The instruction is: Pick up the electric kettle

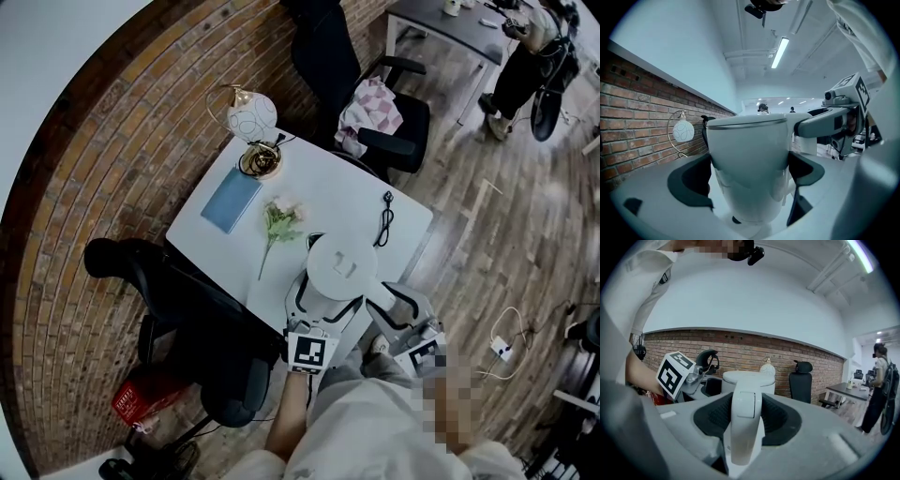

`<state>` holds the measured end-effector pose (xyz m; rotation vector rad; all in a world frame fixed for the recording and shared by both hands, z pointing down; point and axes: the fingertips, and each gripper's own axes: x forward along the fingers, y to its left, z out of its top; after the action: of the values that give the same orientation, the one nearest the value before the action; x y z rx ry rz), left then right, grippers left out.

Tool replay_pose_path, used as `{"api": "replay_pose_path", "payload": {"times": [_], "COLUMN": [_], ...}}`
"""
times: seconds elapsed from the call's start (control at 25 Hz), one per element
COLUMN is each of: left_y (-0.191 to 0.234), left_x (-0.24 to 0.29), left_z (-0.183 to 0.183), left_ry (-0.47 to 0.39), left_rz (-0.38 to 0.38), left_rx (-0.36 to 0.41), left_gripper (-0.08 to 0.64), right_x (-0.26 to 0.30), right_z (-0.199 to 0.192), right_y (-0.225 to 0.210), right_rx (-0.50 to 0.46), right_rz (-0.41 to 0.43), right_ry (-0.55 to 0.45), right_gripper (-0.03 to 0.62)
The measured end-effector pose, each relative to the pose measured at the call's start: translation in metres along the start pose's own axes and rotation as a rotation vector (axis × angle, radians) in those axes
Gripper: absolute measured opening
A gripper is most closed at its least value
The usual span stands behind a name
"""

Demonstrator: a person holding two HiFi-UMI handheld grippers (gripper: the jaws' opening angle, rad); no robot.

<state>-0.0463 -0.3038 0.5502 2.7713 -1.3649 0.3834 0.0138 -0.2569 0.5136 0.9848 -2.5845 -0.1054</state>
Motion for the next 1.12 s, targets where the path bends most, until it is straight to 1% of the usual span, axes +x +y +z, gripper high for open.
{"api": "replay_pose_path", "payload": {"times": [0.04,0.12,0.24,0.4,0.56,0.72,1.04,1.08,1.12], "left_y": [-0.004,-0.014,-0.029,-0.049,-0.067,-0.086,-0.123,-0.126,-0.129], "left_x": [0.002,0.005,0.011,0.018,0.026,0.034,0.047,0.048,0.049], "left_z": [0.003,0.006,0.016,0.022,0.024,0.034,0.043,0.043,0.044], "left_ry": [-0.006,-0.003,-0.024,-0.026,-0.016,-0.041,-0.05,-0.045,-0.048], "left_rz": [-0.008,-0.021,-0.051,-0.088,-0.119,-0.17,-0.25,-0.258,-0.268], "left_rx": [0.011,0.005,0.044,0.039,0.013,0.058,0.05,0.041,0.045], "left_gripper": [0.531,0.531,0.531,0.531,0.529,0.529,0.529,0.529,0.529], "right_x": [-0.005,-0.014,-0.029,-0.049,-0.067,-0.084,-0.117,-0.12,-0.124], "right_z": [-0.001,-0.002,-0.003,-0.008,-0.013,-0.017,-0.027,-0.026,-0.02], "right_y": [-0.002,-0.006,-0.012,-0.018,-0.026,-0.031,-0.041,-0.043,-0.046], "right_rx": [0.0,0.001,0.008,0.01,0.024,0.031,0.043,0.049,0.067], "right_rz": [-0.007,-0.023,-0.049,-0.085,-0.125,-0.168,-0.241,-0.253,-0.277], "right_ry": [-0.001,-0.003,-0.01,0.002,0.007,0.013,0.037,0.027,-0.018], "right_gripper": [0.166,0.166,0.166,0.166,0.166,0.166,0.166,0.166,0.166]}}
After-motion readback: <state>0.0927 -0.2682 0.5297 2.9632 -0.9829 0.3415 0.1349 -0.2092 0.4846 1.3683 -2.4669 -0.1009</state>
